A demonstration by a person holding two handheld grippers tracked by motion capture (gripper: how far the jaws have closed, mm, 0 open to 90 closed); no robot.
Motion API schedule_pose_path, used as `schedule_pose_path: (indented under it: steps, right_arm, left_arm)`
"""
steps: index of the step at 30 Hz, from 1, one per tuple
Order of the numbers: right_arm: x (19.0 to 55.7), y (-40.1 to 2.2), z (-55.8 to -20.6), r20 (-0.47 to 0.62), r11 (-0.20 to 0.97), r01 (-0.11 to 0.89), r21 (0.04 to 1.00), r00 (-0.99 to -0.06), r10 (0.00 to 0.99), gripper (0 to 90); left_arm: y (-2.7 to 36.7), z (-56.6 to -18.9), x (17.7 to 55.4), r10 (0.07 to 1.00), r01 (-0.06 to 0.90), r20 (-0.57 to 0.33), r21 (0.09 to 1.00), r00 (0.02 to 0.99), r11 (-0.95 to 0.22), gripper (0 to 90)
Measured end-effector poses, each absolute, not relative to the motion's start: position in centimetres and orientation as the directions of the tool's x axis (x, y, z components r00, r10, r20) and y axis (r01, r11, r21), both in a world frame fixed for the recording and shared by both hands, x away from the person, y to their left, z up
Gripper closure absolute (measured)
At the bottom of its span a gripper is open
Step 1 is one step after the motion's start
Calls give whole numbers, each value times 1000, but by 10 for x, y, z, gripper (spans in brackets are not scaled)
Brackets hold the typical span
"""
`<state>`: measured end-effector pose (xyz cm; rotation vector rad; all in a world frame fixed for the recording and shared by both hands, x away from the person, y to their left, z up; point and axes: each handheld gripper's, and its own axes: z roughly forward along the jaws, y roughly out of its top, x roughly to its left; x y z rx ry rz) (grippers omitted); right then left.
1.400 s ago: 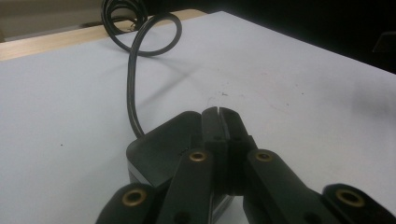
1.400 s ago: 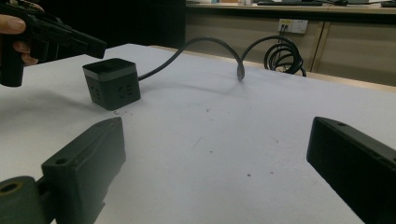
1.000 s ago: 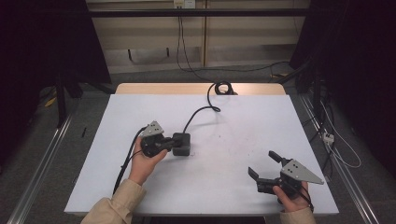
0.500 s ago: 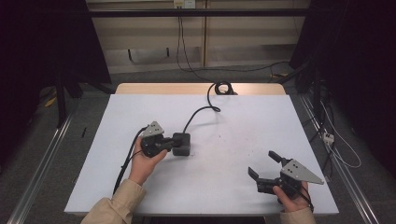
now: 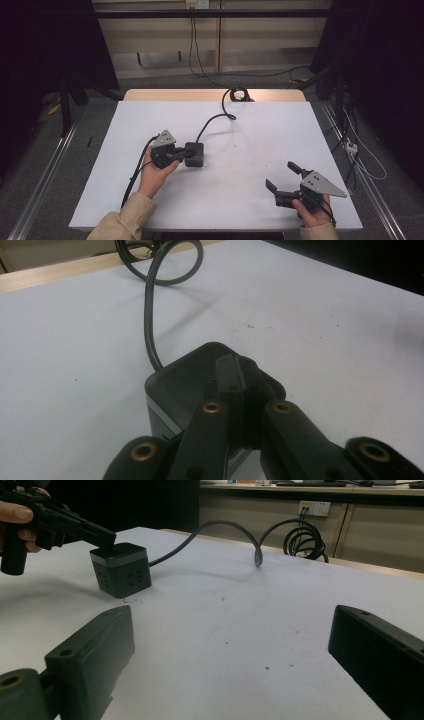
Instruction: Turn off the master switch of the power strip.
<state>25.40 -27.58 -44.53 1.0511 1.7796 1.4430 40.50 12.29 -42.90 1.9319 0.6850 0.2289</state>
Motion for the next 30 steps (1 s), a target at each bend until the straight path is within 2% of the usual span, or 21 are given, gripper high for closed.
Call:
schedule_pose_path:
  steps: [30]
  right_arm:
    - [253,-275,-446,21,94,205,974,-500,866,44]
  left_arm:
    - [121,-429,403,562,335,-99,880,821,-335,900]
